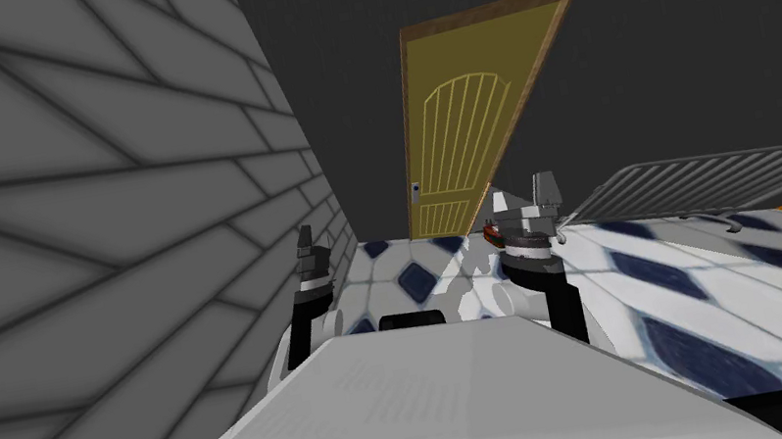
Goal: Pull the door open
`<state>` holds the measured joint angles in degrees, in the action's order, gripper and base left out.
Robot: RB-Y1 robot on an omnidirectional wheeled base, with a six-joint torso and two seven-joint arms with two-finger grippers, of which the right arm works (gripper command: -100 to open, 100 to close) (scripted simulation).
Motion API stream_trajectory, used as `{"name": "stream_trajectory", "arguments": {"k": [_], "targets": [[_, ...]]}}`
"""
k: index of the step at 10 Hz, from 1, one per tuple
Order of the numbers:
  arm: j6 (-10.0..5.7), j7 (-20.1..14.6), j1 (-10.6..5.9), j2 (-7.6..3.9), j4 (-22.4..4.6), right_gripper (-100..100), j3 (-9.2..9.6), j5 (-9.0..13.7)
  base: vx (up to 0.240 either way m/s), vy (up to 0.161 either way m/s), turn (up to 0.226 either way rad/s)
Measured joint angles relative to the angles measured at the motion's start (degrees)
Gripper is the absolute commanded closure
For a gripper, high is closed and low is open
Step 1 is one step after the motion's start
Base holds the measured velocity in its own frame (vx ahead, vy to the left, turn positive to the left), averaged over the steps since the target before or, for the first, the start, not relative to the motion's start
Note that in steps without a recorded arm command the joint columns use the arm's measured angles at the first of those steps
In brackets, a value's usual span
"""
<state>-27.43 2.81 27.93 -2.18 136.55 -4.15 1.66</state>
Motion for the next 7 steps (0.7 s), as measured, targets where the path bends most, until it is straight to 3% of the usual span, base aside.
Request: {"name": "stream_trajectory", "arguments": {"k": [2,7], "targets": [[0.85,-0.52,0.24,-0.17,-0.66,-100,0.29,-2.11,0.089,-0.017,0.086],[4.93,-2.89,-0.03,-1.10,-3.05,-100,0.17,-8.67,0.092,-0.016,0.079]]}}
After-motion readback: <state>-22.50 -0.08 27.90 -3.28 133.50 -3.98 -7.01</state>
